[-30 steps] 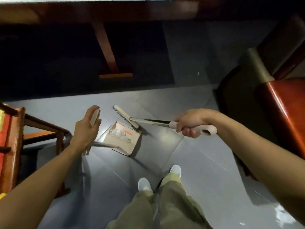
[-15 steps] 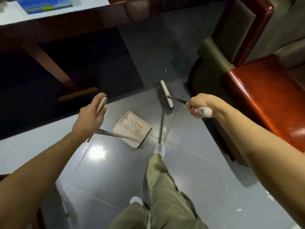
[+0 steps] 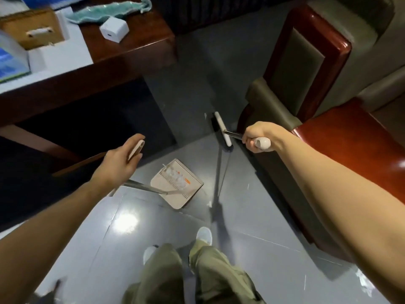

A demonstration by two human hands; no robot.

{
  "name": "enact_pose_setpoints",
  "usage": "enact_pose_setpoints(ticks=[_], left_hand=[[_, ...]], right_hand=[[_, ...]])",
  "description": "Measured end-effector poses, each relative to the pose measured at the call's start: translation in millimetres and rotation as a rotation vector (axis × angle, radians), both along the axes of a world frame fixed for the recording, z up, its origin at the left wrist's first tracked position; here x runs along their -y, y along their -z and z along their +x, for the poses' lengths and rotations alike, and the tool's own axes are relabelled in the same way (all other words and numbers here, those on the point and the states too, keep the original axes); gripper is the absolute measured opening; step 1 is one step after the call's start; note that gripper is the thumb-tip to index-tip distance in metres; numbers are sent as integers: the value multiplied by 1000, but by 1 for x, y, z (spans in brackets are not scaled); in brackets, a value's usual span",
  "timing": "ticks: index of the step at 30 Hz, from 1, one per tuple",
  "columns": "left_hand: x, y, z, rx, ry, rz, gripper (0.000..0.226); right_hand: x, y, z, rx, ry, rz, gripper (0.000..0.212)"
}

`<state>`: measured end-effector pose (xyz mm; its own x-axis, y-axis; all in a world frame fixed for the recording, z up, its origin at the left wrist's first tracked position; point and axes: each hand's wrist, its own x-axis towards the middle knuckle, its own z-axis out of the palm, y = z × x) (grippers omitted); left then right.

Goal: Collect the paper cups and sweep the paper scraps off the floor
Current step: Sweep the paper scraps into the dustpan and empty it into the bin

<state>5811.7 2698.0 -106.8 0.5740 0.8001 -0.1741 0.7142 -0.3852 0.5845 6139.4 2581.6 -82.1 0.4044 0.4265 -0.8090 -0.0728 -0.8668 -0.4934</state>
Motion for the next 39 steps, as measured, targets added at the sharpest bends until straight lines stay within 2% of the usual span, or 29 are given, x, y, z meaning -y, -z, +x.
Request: enact_pose_setpoints(ticks=[4, 8, 12, 16, 17, 19, 22, 24, 26, 28, 30, 33, 36, 39], left_hand=[[-45, 1, 6, -1, 50, -22, 47], [-80, 6, 8, -13, 107, -14, 46], [-105, 14, 14, -18, 112, 17, 48], [-131, 18, 21, -31, 104, 20, 48], [-135, 19, 21, -35, 117, 6, 49], [-143, 19, 21, -32, 134, -22, 50], [-151, 21, 20, -6, 169, -46, 48], [-152, 23, 21, 25, 215, -70, 45], [-149, 25, 21, 35, 251, -82, 43], [-148, 27, 21, 33, 261, -91, 44], [-146, 26, 21, 35, 266, -99, 45], [-142, 22, 15, 58, 277, -116, 45], [-146, 20, 3, 63, 272, -123, 44], [-154, 19, -8, 33, 333, -113, 44]], right_hand=[[-44, 5, 15, -13, 45, -58, 22], [-93, 17, 14, 42, -30, -57, 17], [-128, 53, 4, 115, -117, -26, 27], [-140, 90, -26, 174, -218, -153, 8], [-139, 92, -34, 137, -184, -198, 13], [-131, 88, -55, 79, -192, -196, 28], [-115, 66, -91, 130, -300, -238, 34], [-105, 47, -113, 98, -386, -352, 30], [-95, 29, -132, 18, -406, -368, 12], [-86, 13, -153, -39, -433, -391, 5], [-75, 0, -174, -173, -274, -364, 2], [-53, -23, -196, -349, 34, -290, 23], [-19, -54, -206, -426, 197, -228, 45], [20, -75, -219, -418, 317, -201, 35]])
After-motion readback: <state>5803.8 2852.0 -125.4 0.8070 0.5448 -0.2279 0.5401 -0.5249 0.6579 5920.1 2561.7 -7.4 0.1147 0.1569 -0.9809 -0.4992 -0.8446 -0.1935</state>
